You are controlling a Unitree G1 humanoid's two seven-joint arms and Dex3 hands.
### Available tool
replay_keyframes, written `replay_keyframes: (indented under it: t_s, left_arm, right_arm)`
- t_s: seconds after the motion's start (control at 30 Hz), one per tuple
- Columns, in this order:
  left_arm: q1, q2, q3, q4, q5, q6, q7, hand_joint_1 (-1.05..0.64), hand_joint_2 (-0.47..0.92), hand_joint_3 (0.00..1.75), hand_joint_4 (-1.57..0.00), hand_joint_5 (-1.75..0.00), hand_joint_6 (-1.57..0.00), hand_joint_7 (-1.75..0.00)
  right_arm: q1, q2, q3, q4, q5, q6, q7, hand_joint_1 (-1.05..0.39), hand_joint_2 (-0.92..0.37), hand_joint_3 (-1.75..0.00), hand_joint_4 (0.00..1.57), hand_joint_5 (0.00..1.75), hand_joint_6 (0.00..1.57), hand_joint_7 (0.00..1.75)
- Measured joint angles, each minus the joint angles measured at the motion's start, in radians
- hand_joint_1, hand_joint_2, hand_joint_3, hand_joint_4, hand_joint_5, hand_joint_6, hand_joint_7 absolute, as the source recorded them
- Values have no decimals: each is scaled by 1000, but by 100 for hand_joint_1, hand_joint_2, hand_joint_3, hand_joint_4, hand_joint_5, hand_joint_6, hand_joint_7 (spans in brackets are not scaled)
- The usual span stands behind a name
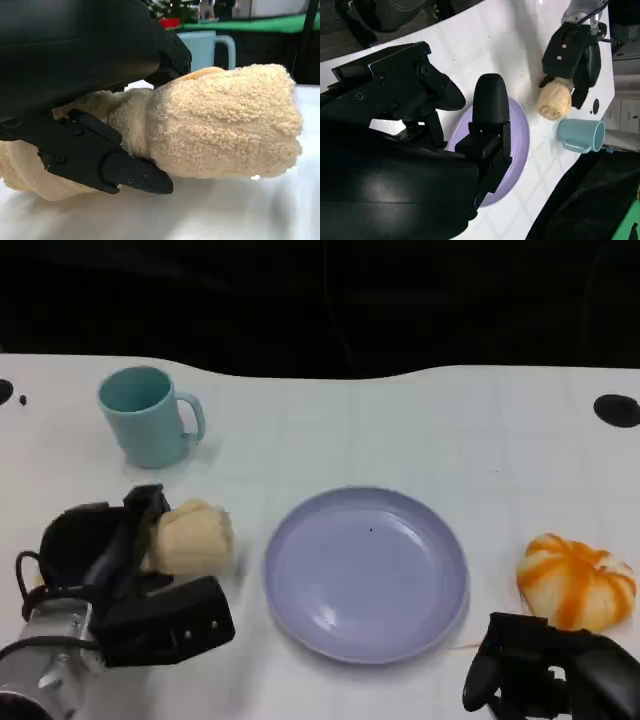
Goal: Grasp the towel on the left side of the plate with the left hand and place it into the plate.
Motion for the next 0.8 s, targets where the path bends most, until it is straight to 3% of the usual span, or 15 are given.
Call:
replay_keyframes:
  t_s: [0.07, 0.17, 0.27, 0.67, 0.8]
  left_arm:
    - [6, 15, 17, -52, -10, 1, -8, -19, 87, 29, -86, -175, -60, -175]
    - [12, 29, 43, -130, -40, 6, -42, -18, 63, 74, -88, -175, -62, -175]
    - [15, 31, 55, -218, -42, 19, -85, -19, 54, 90, -89, -175, -64, -175]
    - [17, -9, 60, -482, -40, 58, -201, -20, 49, 106, -93, -175, -68, -175]
    - [16, -40, 40, -559, -33, 73, -259, -22, 50, 95, -92, -175, -66, -175]
  right_arm:
    - [0, 0, 0, 4, 0, -8, 1, -6, -65, -102, 73, 175, 65, 147]
    - [0, 0, 0, 12, 0, -19, 3, -5, -64, -103, 72, 175, 65, 147]
    - [-1, 0, 0, 16, 0, -19, 4, -5, -64, -103, 72, 175, 64, 147]
    - [0, 2, 5, 23, -16, -20, 4, -4, -65, -103, 72, 175, 64, 146]
    - [5, 3, 5, 19, -13, -21, 9, -4, -64, -105, 72, 175, 64, 146]
